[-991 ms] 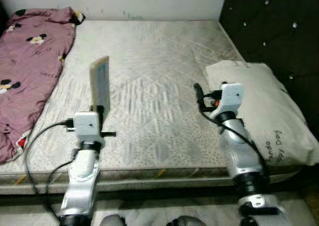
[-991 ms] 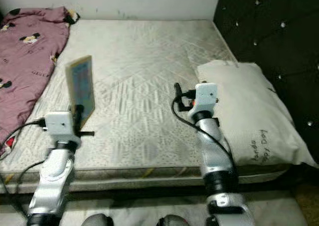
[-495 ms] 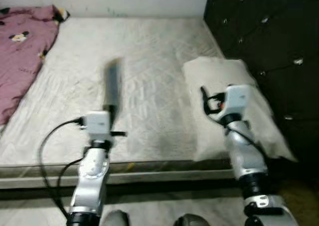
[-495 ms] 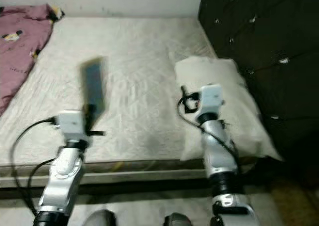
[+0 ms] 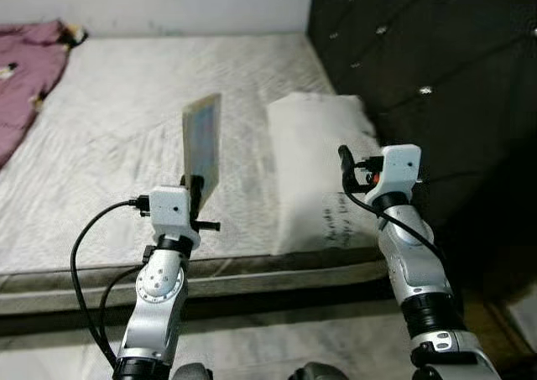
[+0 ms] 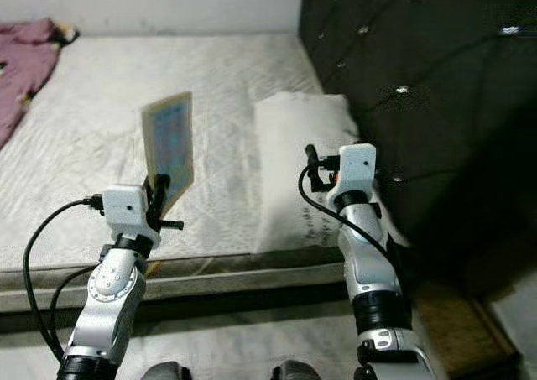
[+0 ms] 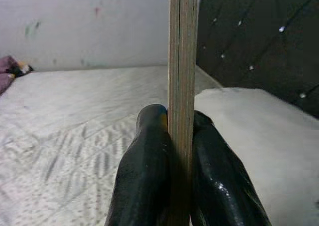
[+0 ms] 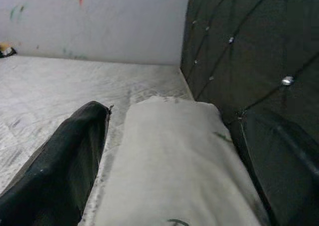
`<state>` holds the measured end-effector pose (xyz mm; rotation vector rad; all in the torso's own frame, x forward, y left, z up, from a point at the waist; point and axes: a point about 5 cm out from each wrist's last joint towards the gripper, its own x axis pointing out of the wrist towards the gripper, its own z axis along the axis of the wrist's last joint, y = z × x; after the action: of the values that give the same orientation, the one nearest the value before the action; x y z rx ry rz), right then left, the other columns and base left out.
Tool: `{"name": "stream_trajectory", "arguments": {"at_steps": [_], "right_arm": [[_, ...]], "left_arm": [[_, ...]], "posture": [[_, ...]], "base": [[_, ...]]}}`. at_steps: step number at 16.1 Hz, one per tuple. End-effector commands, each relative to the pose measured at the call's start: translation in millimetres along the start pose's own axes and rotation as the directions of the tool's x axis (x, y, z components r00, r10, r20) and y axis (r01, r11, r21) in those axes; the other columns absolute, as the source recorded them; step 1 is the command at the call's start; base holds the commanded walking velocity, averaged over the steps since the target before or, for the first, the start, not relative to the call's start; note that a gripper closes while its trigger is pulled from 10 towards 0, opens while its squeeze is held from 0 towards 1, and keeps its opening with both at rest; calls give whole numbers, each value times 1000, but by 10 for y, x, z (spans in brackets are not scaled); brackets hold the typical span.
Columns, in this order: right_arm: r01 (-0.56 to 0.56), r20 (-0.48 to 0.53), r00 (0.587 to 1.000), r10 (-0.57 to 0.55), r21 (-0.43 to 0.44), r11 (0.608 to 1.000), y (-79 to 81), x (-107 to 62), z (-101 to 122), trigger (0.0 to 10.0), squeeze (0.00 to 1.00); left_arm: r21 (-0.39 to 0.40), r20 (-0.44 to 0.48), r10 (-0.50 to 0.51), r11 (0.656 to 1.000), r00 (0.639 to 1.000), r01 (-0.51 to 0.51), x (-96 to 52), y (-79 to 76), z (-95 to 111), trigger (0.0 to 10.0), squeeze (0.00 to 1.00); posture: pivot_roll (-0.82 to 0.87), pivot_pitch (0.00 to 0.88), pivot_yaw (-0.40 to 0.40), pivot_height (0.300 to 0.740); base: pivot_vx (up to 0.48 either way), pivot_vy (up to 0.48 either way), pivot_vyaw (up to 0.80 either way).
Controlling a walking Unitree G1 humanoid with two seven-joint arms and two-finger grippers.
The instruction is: Clean up the room
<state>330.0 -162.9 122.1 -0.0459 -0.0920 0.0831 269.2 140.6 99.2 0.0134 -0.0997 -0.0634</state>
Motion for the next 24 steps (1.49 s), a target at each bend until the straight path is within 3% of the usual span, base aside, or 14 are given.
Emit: {"name": "stream_trajectory", "arguments": {"at_steps": [1,11,19,24], "right_arm": [[-15,24,1000,15,4,1000,61,28,58,10000,0],[-16,25,1000,16,-3,1000,56,20,56,10000,0],[-11,16,1000,11,3,1000,40,-1,22,10000,0],[-17,12,1000,17,-6,1000,43,1,16,10000,0]], "left_arm": [[10,62,19,1000,998,-20,20,86,124,10000,0],[-14,64,-7,1000,998,8,19,54,122,10000,0],[-54,4,72,996,997,-72,36,57,64,10000,0],[-77,2,52,996,999,-51,34,40,65,10000,0]], "posture": [[-44,44,-7,740],[-48,46,-6,740],[-46,53,-7,740],[-47,58,-9,740]], "base": [[289,0,0],[346,0,0],[0,0,0],[0,442,0]]}}
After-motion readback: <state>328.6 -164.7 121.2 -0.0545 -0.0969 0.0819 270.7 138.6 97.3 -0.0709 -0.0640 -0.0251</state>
